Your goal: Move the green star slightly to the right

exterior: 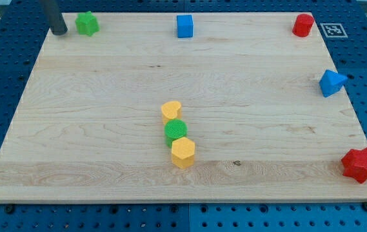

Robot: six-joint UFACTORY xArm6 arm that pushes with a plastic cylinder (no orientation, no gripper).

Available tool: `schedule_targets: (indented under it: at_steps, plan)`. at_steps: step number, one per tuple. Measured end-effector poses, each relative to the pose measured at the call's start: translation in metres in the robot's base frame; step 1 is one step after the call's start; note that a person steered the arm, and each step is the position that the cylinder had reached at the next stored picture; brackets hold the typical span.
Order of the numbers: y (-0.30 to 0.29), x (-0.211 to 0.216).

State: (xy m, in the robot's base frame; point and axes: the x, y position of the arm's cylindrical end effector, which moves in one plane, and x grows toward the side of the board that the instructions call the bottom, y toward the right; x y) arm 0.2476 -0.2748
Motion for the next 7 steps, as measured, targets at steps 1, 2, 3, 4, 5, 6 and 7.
schedule_targets:
  at_steps: [1, 2, 3, 4, 5, 6, 7]
  plan:
    - [-0.004, -0.022]
    - [0.003, -0.033]
    - [0.015, -0.033]
    - [0.015, -0.033]
    - [0.025, -0.033]
    - [0.033, -0.033]
    - [0.037, -0.032]
